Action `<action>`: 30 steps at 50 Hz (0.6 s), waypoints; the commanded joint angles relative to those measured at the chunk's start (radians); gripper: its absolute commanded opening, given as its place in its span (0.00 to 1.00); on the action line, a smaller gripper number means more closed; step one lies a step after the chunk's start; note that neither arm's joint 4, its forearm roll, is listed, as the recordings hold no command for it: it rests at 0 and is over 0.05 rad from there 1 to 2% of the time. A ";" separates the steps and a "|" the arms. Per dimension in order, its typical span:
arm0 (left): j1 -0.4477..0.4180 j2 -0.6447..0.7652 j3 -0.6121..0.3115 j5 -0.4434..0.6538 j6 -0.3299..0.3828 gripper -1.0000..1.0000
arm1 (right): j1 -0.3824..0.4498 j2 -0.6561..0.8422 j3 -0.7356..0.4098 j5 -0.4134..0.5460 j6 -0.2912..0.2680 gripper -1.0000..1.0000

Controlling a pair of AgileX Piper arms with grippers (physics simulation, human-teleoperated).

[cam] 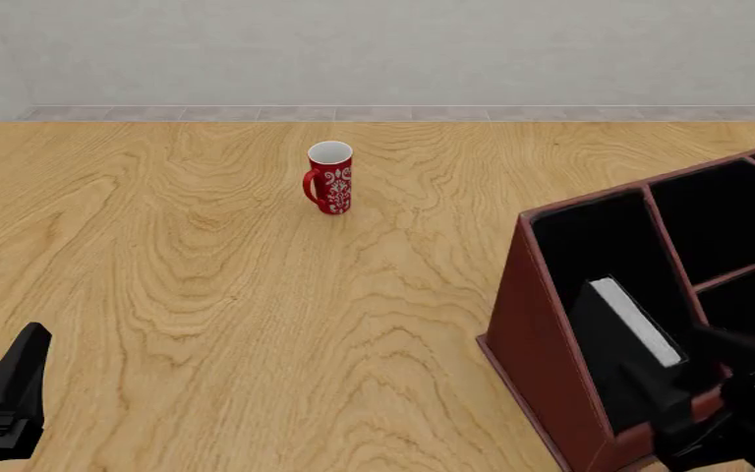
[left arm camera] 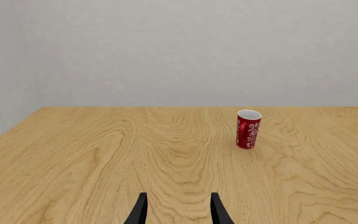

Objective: Pick up the book and place it in the left compartment of the caddy.

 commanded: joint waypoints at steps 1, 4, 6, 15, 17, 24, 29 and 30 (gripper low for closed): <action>0.000 0.000 0.000 0.000 0.000 1.00 | 0.001 -0.049 -0.071 0.086 -0.005 1.00; 0.000 0.000 0.000 0.000 0.000 1.00 | 0.017 -0.066 -0.125 0.135 0.003 1.00; 0.000 0.000 0.000 0.000 0.000 1.00 | 0.019 -0.066 -0.135 0.143 0.005 1.00; 0.000 0.000 0.000 0.000 0.000 1.00 | 0.041 -0.103 -0.234 0.230 0.008 1.00; 0.000 0.000 0.000 0.000 0.000 1.00 | 0.045 -0.111 -0.255 0.249 0.009 1.00; 0.000 0.000 0.000 0.000 0.000 1.00 | 0.055 -0.135 -0.330 0.315 0.007 1.00; 0.000 0.000 0.000 0.000 0.000 1.00 | 0.061 -0.145 -0.376 0.353 0.007 1.00; 0.000 0.000 0.000 0.000 0.000 1.00 | 0.065 -0.147 -0.387 0.361 0.009 1.00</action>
